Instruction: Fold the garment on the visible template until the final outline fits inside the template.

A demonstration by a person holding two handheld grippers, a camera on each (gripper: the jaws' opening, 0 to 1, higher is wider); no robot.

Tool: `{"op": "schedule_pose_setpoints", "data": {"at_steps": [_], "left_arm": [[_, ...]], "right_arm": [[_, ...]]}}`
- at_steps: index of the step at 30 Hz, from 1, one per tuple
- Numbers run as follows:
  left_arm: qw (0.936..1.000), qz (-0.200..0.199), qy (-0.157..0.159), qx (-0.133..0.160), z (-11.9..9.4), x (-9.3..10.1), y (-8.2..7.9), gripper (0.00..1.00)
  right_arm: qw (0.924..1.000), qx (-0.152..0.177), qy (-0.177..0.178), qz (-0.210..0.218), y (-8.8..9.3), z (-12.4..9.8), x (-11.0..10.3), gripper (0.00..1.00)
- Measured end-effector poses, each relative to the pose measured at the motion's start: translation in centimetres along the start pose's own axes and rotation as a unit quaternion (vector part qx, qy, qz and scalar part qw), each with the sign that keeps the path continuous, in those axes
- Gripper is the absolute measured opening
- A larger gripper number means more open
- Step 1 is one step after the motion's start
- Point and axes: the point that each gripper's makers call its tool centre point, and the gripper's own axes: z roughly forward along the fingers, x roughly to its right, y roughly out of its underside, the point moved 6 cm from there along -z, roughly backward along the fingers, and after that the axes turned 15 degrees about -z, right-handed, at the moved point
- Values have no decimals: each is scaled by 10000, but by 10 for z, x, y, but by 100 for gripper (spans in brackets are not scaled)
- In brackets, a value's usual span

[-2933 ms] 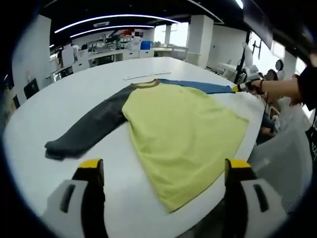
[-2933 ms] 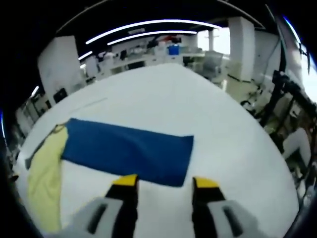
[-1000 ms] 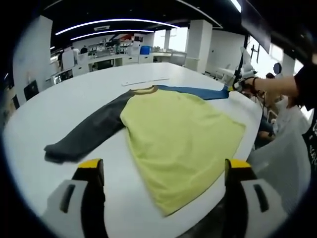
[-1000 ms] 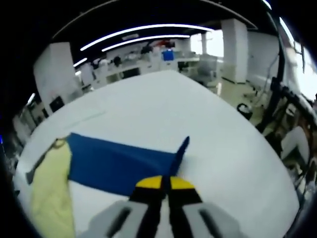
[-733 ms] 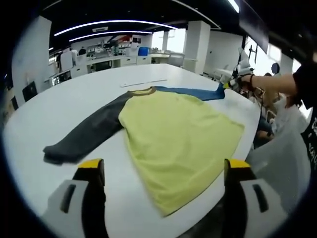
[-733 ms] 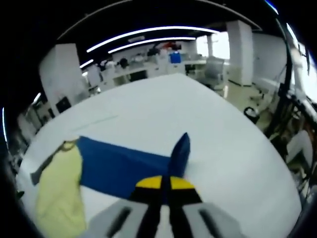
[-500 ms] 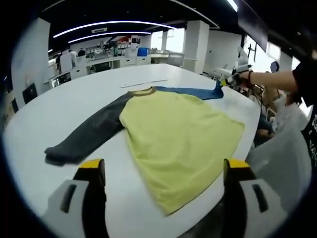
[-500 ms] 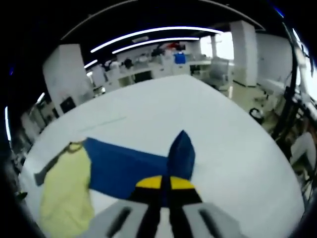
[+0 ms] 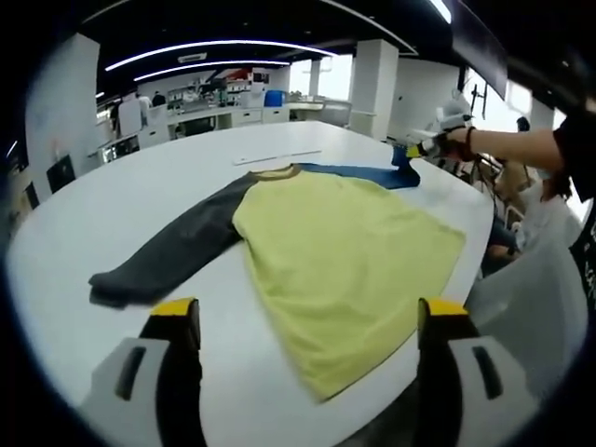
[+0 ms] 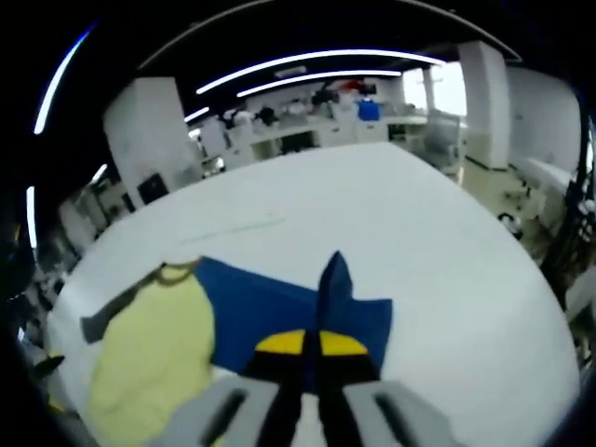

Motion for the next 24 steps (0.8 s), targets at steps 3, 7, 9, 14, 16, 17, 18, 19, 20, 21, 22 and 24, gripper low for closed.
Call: {"op": "schedule_pose_setpoints", "data": {"at_steps": [3,7,9,14,16,17,18,19,20,21,22,24], "left_arm": [[10000,-16,16,-3,-1,1,1,94],[10000,-17,55,-16,-1,2,4,94],[10000,-46,72,-3,-1,3,4,94],[9997,-171,181,75,-1,7,3,93],[9996,-179,196,97,-1,8,2,93],[9996,-186,196,120,-1,8,0,93],[9996,-184,193,131,-1,8,0,93],[9996,-177,186,137,-2,8,-1,93],[9996,-175,183,144,-2,7,-1,93],[9996,-175,183,145,-2,7,-1,93],[9996,-178,184,139,-2,7,-1,93],[9996,-176,177,125,-3,6,-1,93]], "right_arm": [[9999,-21,-71,-68,-3,0,-13,0],[9998,-25,-171,-139,-9,7,-22,0],[9996,-16,-248,-167,-14,12,-25,0],[9989,-20,-382,-281,-23,18,-43,0],[9985,-20,-442,-314,-28,24,-45,0],[9983,-20,-466,-336,-30,25,-48,0],[9982,-20,-490,-350,-31,26,-52,0],[9980,-12,-520,-370,-32,26,-57,0],[9978,-11,-546,-386,-33,27,-61,0],[9977,-13,-561,-387,-34,26,-64,0],[9974,-19,-595,-406,-35,28,-68,0],[9970,-44,-641,-428,-37,33,-72,0]]}}
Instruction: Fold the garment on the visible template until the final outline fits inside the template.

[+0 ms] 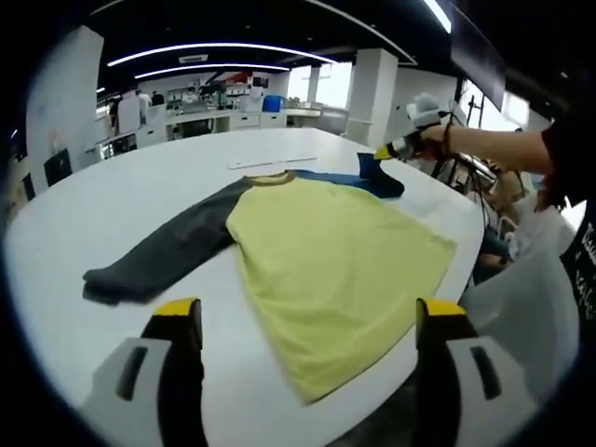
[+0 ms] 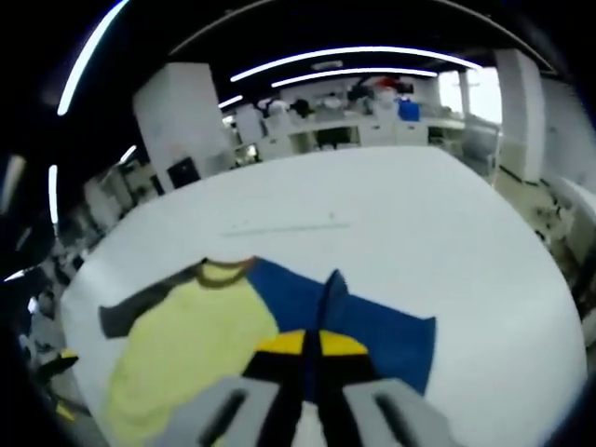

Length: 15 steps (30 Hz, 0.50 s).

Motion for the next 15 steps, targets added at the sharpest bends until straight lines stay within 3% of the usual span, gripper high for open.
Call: {"op": "schedule_pose_setpoints", "data": {"at_steps": [15], "left_arm": [[10000,49,21,-27,-1,-1,-1,92]], "right_arm": [[9995,-21,-320,-16,-17,21,-46,0]]}}
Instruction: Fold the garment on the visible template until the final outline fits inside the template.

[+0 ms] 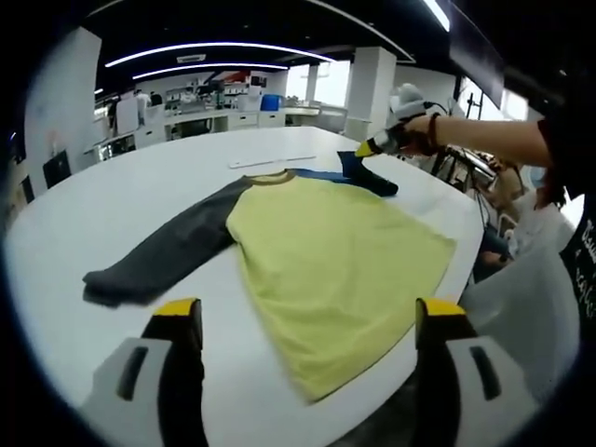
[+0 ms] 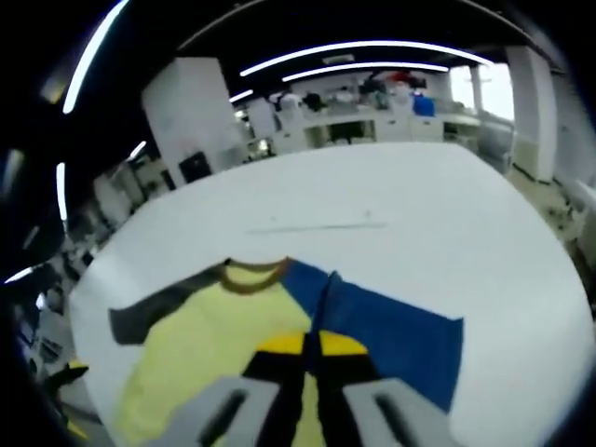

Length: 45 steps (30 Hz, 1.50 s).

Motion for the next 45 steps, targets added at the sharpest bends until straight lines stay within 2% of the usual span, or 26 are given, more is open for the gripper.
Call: {"op": "schedule_pose_setpoints", "data": {"at_steps": [3,11,33,41,45], "left_arm": [[10000,-48,19,12,0,1,0,92],[9997,-199,35,140,-4,-1,-1,92],[9997,-168,31,172,-3,-2,0,92],[9997,-198,16,166,-3,-2,1,91],[9996,-216,12,163,-2,-3,1,91]], "right_arm": [[10000,-3,-76,-9,-5,9,-2,0],[9996,-34,-269,-14,-10,27,-29,0],[9965,-14,-771,-329,-24,48,-87,0],[9952,69,-970,-125,-29,56,-103,0],[9939,85,-1082,-170,-31,59,-114,0]]}}
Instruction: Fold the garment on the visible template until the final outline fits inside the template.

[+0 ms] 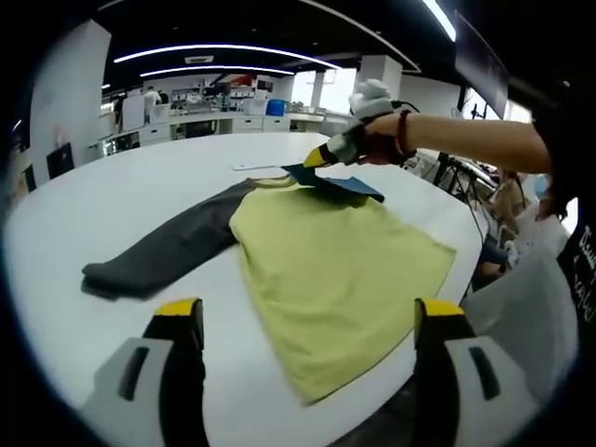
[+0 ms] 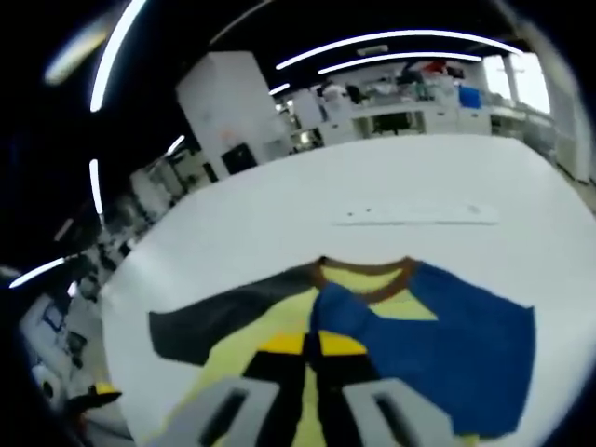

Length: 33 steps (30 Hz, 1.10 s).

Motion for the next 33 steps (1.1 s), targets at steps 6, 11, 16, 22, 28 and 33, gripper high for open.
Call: {"op": "schedule_pose_setpoints", "data": {"at_steps": [6,11,16,22,28,33], "left_arm": [[10000,-21,-10,-8,0,-1,1,91],[10000,-18,17,-6,2,0,0,91],[10000,8,34,0,3,1,0,91],[10000,6,30,-17,3,0,0,91],[10000,13,16,-24,1,-2,1,91],[10000,7,11,-44,3,-2,2,91]], "right_arm": [[9999,19,-142,-83,-2,6,-14,0],[9994,42,-318,-92,-2,11,-30,0],[9987,95,-488,-81,-4,12,-46,0],[9975,47,-583,-390,-3,17,-57,0],[9962,-171,-492,-697,7,22,-53,0],[9903,-421,-608,-1174,19,23,-61,7]]}}
